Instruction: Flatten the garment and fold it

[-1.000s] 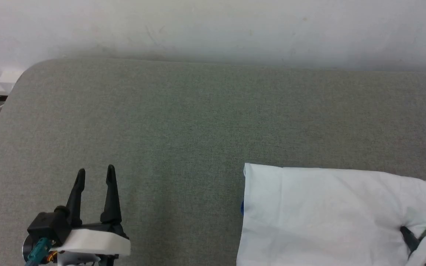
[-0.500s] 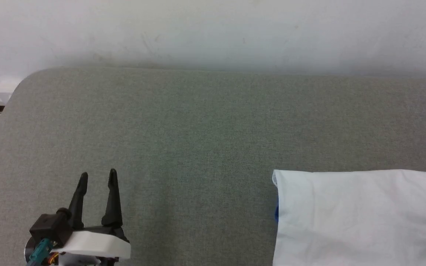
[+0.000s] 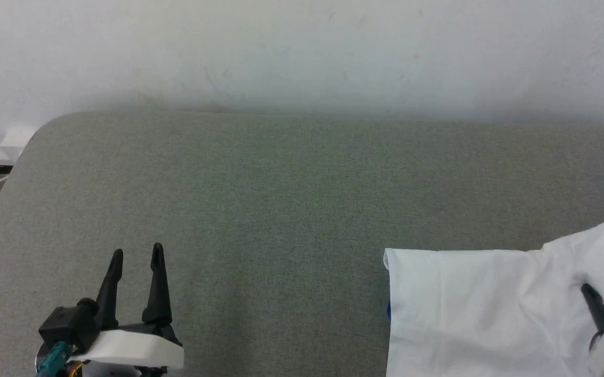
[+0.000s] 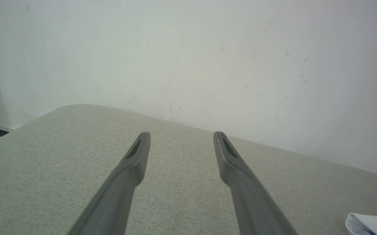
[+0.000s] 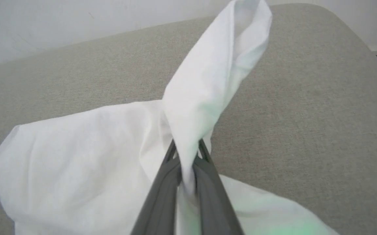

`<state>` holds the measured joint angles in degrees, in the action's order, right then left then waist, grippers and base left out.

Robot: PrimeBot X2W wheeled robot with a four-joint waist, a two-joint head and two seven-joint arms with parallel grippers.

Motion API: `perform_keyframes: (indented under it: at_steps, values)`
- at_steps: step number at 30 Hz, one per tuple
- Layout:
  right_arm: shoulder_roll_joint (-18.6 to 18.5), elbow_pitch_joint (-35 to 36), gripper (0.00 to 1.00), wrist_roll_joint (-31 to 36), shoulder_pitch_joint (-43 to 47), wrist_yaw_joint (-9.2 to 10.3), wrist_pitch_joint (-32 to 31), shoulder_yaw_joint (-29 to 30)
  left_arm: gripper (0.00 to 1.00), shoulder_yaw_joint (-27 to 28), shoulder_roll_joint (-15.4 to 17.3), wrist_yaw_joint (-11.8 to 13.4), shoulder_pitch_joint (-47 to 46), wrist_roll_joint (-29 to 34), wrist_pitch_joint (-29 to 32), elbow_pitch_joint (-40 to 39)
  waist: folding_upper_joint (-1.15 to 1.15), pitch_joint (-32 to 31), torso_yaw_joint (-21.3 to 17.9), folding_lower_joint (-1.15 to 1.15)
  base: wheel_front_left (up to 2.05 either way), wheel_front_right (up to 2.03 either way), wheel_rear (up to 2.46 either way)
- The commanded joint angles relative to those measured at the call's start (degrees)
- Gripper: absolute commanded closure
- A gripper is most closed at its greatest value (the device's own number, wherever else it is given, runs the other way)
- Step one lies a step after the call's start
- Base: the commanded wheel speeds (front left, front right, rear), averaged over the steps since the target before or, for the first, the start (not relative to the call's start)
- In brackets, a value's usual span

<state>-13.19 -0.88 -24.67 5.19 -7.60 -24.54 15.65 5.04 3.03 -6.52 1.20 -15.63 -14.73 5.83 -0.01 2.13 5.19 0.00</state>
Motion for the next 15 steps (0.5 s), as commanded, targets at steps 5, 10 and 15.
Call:
perform_keyframes:
  at_steps: [5, 10, 15]
  values:
    - [2.45, 7.75, 1.00, -1.15, 2.62, 0.11, -5.58, -4.88, 0.00, 0.08, -0.14, -0.12, 0.74, -0.82, -0.27, -0.04, 0.01, -0.80, 0.43, 0.00, 0.00, 0.00, 0.00]
    - [5.04, 12.76, 1.00, -2.09, 2.97, 0.11, -8.92, -9.41, 0.00, -0.19, -0.14, -0.12, 0.98, -1.10, -0.27, 0.03, 0.01, -1.37, 1.43, 0.00, 0.00, 0.00, 0.00]
    - [7.75, 12.78, 1.00, -2.73, 1.48, 0.11, -10.14, -15.00, 0.00, -0.39, -0.15, -0.06, 0.95, -1.12, -0.27, 0.25, 0.01, -1.71, 2.96, 0.00, 0.00, 0.00, 0.00]
